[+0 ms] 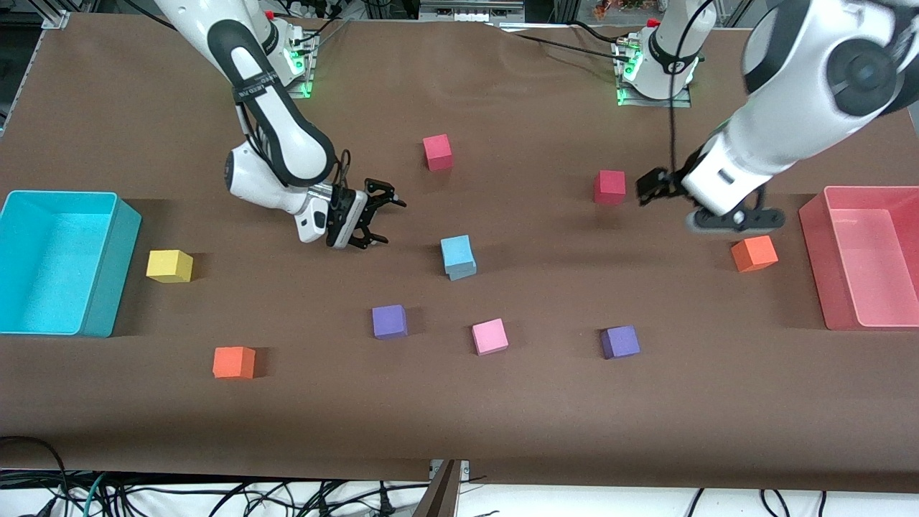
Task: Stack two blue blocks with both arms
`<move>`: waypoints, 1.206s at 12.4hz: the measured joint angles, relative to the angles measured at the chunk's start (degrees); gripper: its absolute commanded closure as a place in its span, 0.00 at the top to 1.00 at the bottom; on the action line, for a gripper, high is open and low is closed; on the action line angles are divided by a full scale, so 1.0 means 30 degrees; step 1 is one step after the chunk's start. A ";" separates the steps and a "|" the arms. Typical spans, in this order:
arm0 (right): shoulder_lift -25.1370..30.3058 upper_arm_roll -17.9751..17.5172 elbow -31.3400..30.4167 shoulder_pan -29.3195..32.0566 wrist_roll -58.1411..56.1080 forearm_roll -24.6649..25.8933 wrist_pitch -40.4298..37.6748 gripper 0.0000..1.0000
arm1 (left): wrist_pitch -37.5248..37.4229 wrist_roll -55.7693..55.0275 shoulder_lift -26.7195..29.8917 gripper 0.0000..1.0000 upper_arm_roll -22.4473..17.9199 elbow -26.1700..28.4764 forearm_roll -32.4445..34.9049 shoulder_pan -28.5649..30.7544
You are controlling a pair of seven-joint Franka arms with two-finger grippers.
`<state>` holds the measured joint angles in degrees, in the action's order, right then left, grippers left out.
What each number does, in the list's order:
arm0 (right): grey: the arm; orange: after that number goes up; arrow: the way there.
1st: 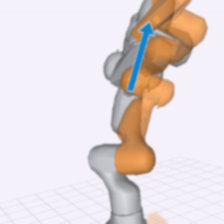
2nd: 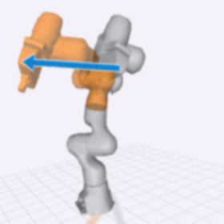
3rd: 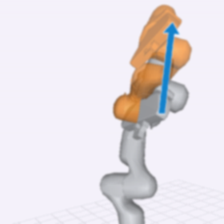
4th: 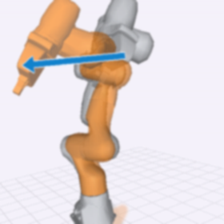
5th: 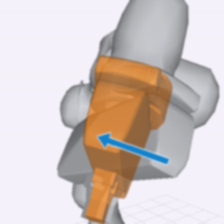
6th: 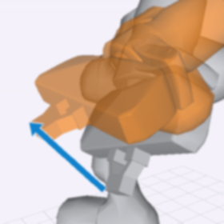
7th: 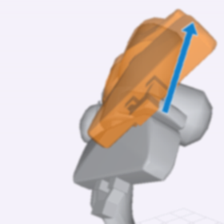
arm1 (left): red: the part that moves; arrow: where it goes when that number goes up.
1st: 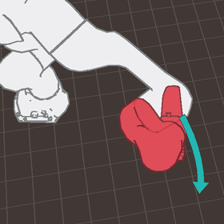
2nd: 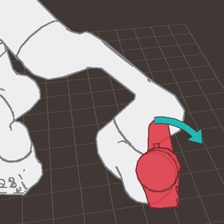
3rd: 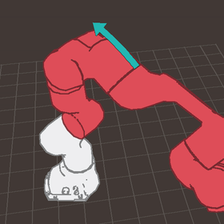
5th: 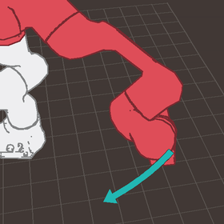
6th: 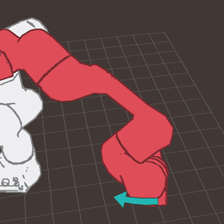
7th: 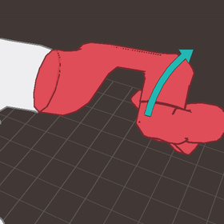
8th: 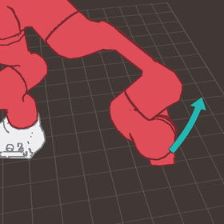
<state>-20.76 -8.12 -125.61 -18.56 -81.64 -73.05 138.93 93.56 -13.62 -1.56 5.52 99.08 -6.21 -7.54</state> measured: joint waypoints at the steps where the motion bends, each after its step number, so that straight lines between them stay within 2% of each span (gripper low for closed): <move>1: 0.0313 0.0009 -0.0009 0.0501 0.1793 0.1712 -0.0838 1.00 | -0.0878 0.0898 0.0823 1.00 -0.0060 0.0203 0.0009 0.0541; 5: 0.1910 0.0039 0.0028 0.2975 0.8970 1.0535 -0.3950 1.00 | -0.2517 0.3456 0.2299 1.00 -0.0680 0.0462 0.1708 0.1606; 9: 0.3514 0.0175 0.0360 0.5720 1.5505 1.7694 -0.7130 1.00 | -0.2733 0.3584 0.2390 1.00 -0.0952 0.0418 0.1960 0.1607; 13: 0.4847 0.1683 0.2728 0.5995 2.2615 2.2484 -1.0089 1.00 | -0.2656 0.3580 0.2199 1.00 -0.0975 0.0252 0.1959 0.1531; 15: 0.5024 0.2293 0.4817 0.6032 2.4581 2.3185 -1.1514 1.00 | -0.2630 0.3588 0.1580 1.00 -0.1779 -0.0490 0.1959 0.1385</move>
<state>-5.69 -1.24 -111.16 -0.47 -7.89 -3.50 104.39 85.67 -2.85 3.19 0.18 97.61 -0.34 -3.39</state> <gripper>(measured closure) 0.000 0.000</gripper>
